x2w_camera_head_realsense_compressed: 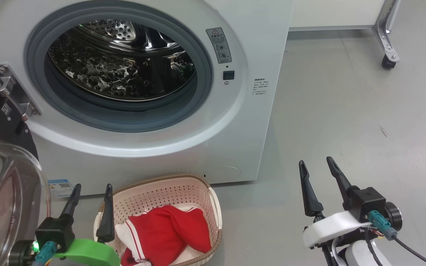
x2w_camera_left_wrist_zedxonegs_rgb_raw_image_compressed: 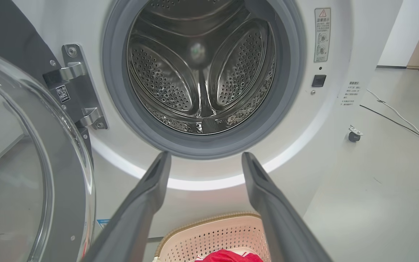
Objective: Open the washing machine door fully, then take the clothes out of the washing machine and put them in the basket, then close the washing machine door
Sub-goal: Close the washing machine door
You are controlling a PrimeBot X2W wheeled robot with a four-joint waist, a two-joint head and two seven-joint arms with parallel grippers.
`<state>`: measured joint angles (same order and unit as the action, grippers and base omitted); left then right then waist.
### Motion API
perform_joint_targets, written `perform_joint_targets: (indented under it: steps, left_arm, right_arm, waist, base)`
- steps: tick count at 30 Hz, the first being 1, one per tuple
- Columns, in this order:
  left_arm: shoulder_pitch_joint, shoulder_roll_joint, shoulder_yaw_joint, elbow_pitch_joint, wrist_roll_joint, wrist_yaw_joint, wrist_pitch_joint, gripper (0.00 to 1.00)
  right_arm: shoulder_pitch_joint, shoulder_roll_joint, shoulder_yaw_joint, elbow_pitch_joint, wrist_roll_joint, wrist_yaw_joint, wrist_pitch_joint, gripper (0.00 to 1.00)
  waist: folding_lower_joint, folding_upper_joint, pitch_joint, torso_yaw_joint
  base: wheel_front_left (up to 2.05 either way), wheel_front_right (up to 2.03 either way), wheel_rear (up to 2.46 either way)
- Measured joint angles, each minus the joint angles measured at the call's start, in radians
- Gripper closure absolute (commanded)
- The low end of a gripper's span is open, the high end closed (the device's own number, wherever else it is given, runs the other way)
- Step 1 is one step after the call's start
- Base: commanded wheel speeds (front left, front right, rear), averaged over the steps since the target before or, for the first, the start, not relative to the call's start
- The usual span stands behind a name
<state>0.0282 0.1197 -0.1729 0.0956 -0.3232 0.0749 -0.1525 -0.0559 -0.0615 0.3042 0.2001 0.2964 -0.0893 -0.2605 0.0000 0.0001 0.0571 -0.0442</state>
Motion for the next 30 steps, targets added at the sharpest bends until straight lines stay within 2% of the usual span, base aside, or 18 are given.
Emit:
perform_joint_targets:
  steps: [18, 30]
  left_arm:
    - [0.046, 0.002, -0.001, -0.084, 0.01, 0.014, 0.046, 0.0]
    - [0.062, 0.002, -0.001, -0.118, 0.01, 0.018, 0.064, 0.0]
  right_arm:
    - [0.002, 0.001, -0.007, -0.006, -0.007, 0.007, 0.0, 0.0]
    - [0.003, 0.003, -0.01, -0.006, -0.008, 0.008, 0.0, 0.0]
  waist:
    - [0.0, 0.0, 0.004, -0.005]
    - [0.0, 0.0, 0.002, -0.003]
  base:
    - [-0.02, 0.06, -0.04]
    - [-0.26, 0.64, -0.38]
